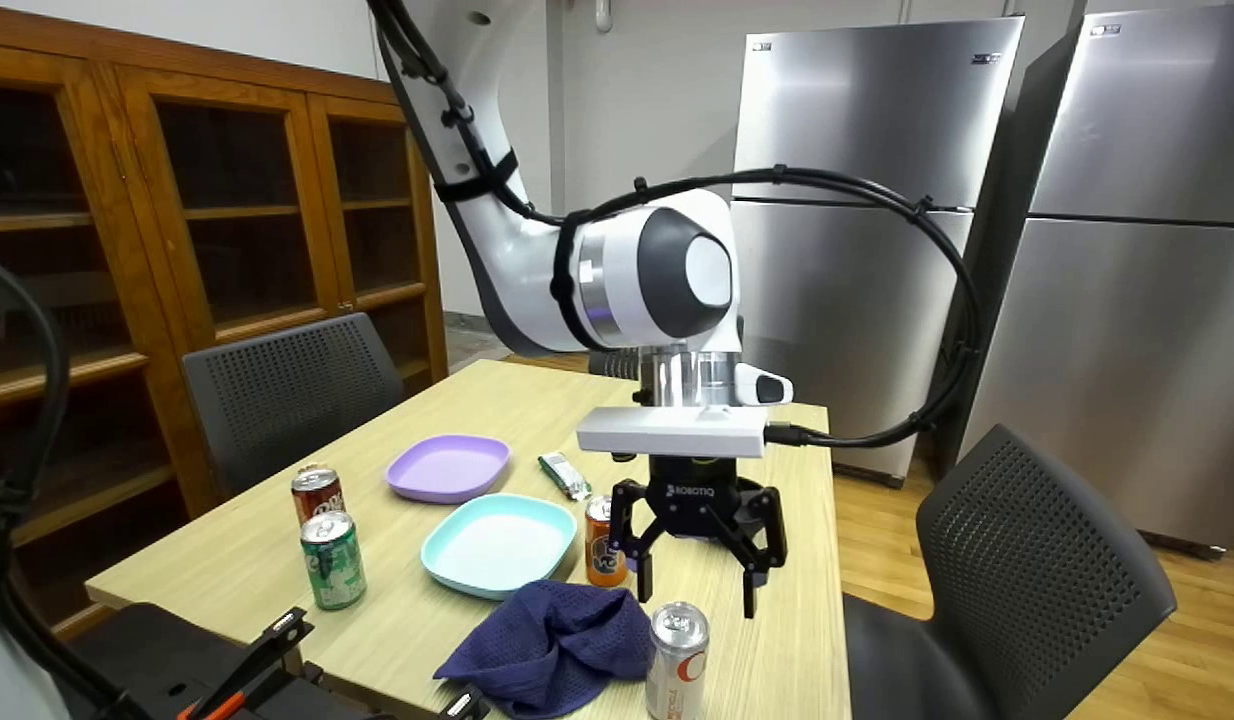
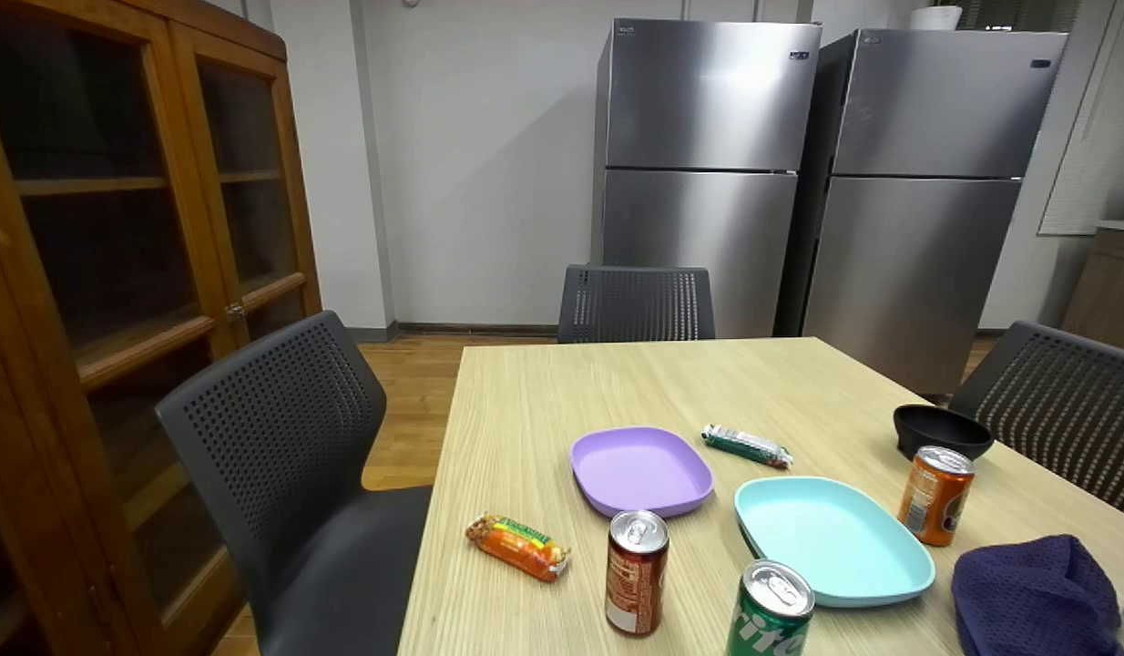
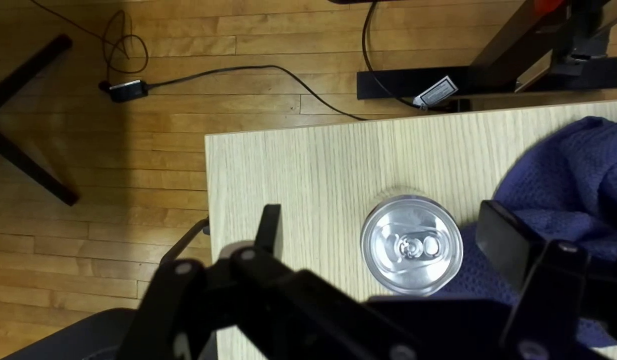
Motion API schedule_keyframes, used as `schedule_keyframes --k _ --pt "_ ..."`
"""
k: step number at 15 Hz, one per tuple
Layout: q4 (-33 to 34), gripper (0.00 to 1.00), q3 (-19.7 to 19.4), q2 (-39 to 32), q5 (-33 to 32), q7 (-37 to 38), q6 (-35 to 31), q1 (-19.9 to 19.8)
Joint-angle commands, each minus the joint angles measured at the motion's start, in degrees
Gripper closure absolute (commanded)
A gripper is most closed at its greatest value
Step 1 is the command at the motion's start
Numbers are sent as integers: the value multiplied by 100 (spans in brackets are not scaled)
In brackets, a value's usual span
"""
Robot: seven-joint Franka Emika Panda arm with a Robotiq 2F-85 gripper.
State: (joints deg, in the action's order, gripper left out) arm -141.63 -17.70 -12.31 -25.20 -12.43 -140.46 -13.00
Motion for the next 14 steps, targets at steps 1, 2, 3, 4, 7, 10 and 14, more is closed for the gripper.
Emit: schedule_keyframes --k 1,2,3,4,7,10,14 --pt "276 0 100 -383 -30 165 65 26" --pt "314 0 107 -447 -39 165 64 43" --pt "360 0 113 -517 -56 190 60 60" --pt "409 0 133 -582 -44 191 81 75" --pt "536 0 173 -738 -55 237 97 160" --pt "629 0 207 -869 -51 269 109 226" --pt "538 0 205 -853 -21 148 30 193"
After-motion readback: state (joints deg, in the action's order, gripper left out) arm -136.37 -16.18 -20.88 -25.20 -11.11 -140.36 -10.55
